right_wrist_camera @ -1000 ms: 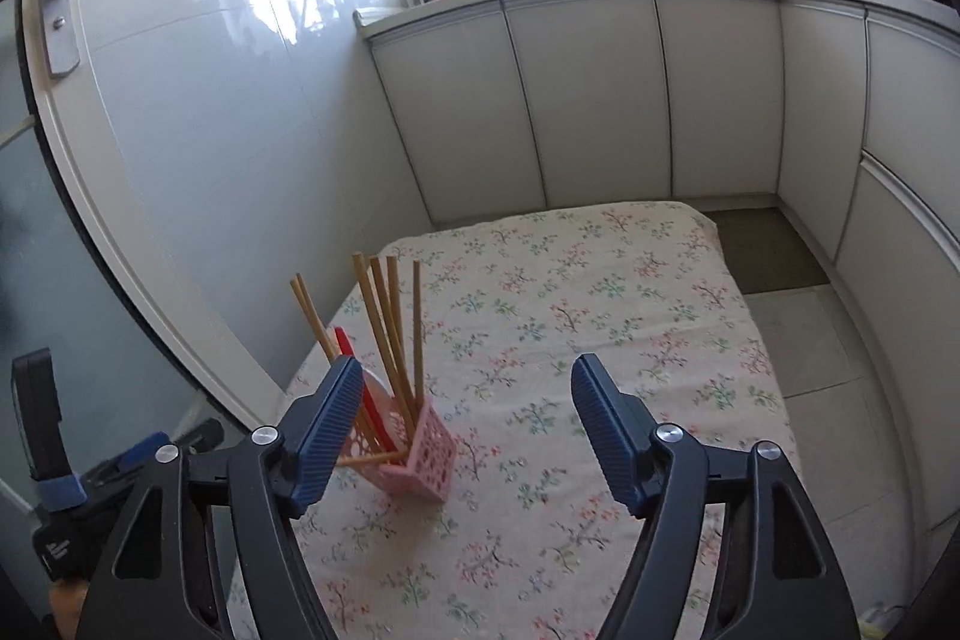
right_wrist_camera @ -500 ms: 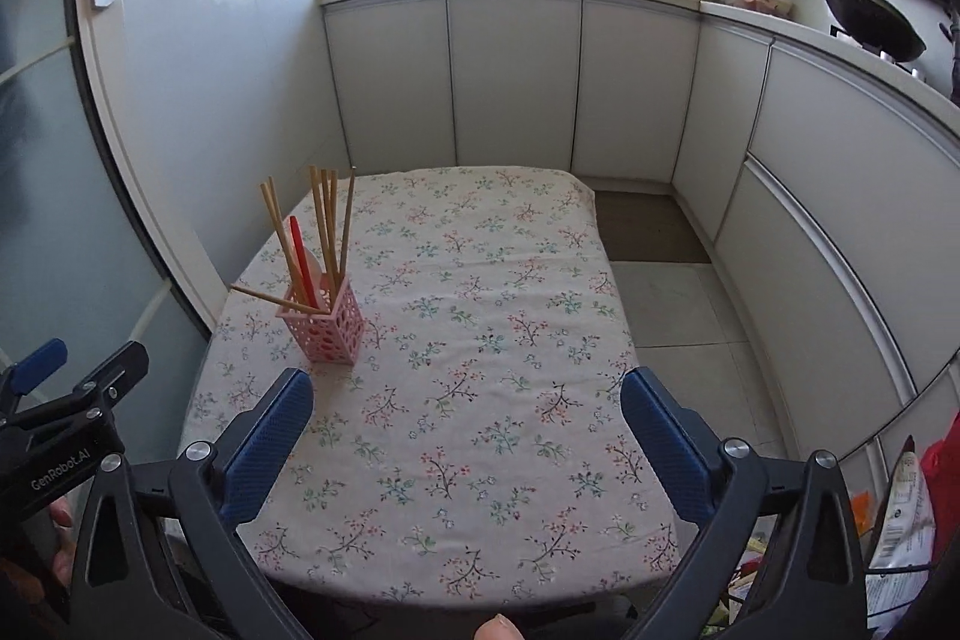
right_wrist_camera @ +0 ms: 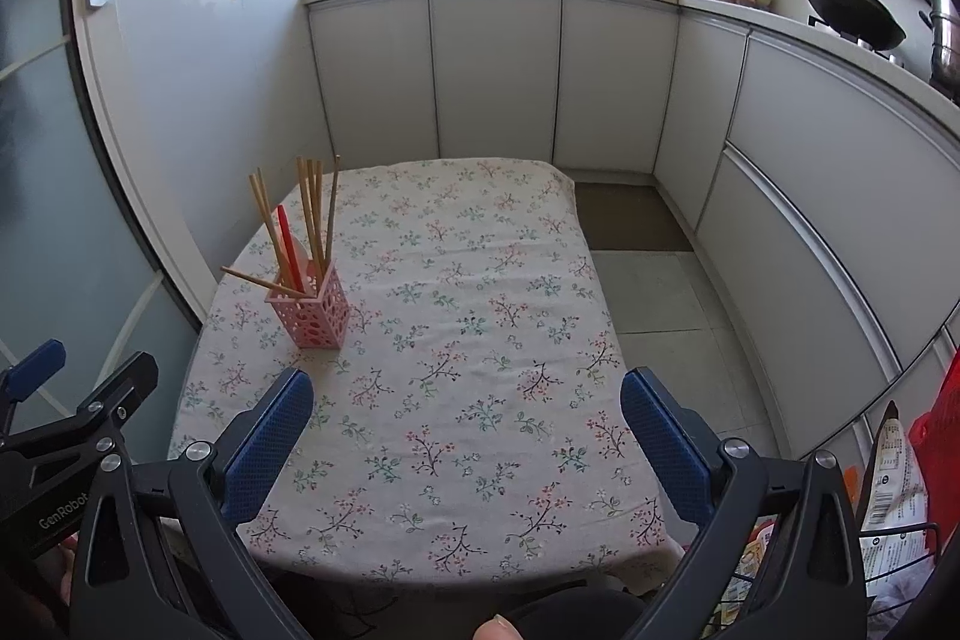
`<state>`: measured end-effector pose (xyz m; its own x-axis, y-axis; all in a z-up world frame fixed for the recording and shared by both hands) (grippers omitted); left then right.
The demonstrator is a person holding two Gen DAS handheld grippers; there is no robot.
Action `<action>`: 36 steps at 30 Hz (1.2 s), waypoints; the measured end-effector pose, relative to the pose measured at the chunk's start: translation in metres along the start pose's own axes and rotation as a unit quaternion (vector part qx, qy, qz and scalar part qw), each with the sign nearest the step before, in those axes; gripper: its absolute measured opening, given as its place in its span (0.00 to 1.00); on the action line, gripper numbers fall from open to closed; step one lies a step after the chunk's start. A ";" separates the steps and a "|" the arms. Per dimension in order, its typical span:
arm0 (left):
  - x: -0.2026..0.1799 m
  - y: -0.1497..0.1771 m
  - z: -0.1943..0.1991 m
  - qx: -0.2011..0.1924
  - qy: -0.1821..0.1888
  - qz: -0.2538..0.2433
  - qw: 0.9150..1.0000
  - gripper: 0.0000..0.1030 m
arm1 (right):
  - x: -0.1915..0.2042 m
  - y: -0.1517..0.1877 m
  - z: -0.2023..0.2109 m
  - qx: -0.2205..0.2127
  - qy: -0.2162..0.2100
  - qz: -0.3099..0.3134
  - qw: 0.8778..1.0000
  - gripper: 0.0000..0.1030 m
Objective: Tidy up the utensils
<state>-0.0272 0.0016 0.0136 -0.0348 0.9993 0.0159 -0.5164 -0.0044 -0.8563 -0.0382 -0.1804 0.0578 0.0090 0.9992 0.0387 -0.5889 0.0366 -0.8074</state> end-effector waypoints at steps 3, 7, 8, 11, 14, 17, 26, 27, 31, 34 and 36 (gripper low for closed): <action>-0.002 0.001 -0.002 0.003 -0.002 0.000 1.000 1.00 | 0.000 0.000 -0.001 0.001 -0.001 0.001 1.000 1.00; -0.003 0.001 -0.002 0.002 -0.003 -0.001 1.000 1.00 | -0.001 0.001 -0.003 0.003 -0.002 -0.002 1.000 1.00; -0.003 0.001 -0.002 0.002 -0.002 -0.001 1.000 1.00 | -0.002 0.001 -0.004 0.004 -0.002 -0.003 1.000 1.00; -0.002 0.001 -0.003 0.002 -0.003 0.001 1.000 1.00 | -0.003 0.001 -0.006 0.006 -0.003 -0.006 1.000 1.00; -0.002 0.001 -0.004 0.003 -0.004 0.002 1.000 1.00 | -0.003 0.002 -0.007 0.006 -0.004 -0.007 1.000 1.00; -0.003 0.001 -0.004 0.003 -0.004 0.001 1.000 1.00 | -0.004 0.003 -0.009 0.008 -0.004 -0.008 1.000 1.00; -0.004 0.003 -0.008 0.009 -0.002 0.000 1.000 1.00 | -0.005 0.005 -0.013 0.014 -0.004 -0.011 1.000 1.00; -0.004 0.003 -0.009 0.010 -0.002 0.000 1.000 1.00 | -0.005 0.006 -0.014 0.014 -0.004 -0.012 1.000 1.00; -0.005 0.004 -0.009 0.012 -0.001 -0.001 1.000 1.00 | -0.005 0.006 -0.014 0.015 -0.004 -0.013 1.000 1.00; -0.005 0.004 -0.008 0.011 -0.001 -0.001 1.000 1.00 | -0.005 0.006 -0.014 0.014 -0.004 -0.014 1.000 1.00; -0.005 0.003 -0.008 0.010 -0.001 -0.001 1.000 1.00 | -0.005 0.006 -0.014 0.014 -0.004 -0.013 1.000 1.00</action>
<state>-0.0221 -0.0035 0.0067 -0.0346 0.9992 0.0184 -0.5335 -0.0029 -0.8458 -0.0304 -0.1853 0.0441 0.0190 0.9977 0.0647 -0.6116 0.0628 -0.7887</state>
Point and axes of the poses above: each gripper's, at about its wrist camera, not at the fingertips, and z roughly against the way its jaws point, x to its left, y to its underside, the point moved 5 cm from there along -z, roughly the way its jaws point, and after that the axes turned 9 degrees about -x, right-handed, at the moved point
